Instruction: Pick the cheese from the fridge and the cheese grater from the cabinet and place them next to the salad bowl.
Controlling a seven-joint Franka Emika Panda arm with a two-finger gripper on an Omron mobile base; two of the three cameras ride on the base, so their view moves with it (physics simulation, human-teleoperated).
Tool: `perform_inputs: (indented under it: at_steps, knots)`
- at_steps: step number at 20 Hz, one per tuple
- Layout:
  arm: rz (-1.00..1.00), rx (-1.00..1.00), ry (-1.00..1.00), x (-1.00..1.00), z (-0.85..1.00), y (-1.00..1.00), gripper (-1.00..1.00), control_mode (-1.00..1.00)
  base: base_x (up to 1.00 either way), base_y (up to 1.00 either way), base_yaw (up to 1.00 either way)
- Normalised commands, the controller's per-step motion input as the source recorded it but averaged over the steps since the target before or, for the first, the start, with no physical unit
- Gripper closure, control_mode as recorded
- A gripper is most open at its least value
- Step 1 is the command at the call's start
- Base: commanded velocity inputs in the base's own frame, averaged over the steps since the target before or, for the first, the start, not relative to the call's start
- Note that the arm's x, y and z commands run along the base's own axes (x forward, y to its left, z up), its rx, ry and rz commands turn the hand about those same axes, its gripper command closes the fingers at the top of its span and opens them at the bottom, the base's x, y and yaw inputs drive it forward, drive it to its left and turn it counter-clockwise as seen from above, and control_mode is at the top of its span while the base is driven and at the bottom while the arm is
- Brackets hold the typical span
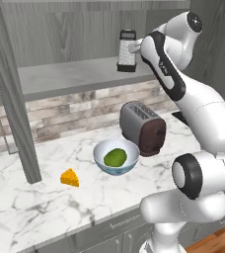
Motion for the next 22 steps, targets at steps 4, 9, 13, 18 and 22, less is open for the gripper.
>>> perform_inputs:
  at_steps: [4,9,13,18,22]
  knots:
    - [0.00,0.00,0.04,0.31,0.00,0.00,-1.00,-1.00,0.00,0.00,0.00]
    - [0.02,0.00,0.01,0.21,0.00,0.01,-1.00,-1.00,0.00,0.00,0.00]
    - [0.05,0.00,0.00,0.17,0.00,0.11,-1.00,-1.00,0.00,0.00,0.00]
    - [0.08,0.00,0.00,0.15,0.00,0.06,-1.00,-1.00,0.00,0.00,0.00]
    - [0.08,0.00,0.00,0.16,-0.01,0.01,-1.00,-1.00,0.00,0.00,0.00]
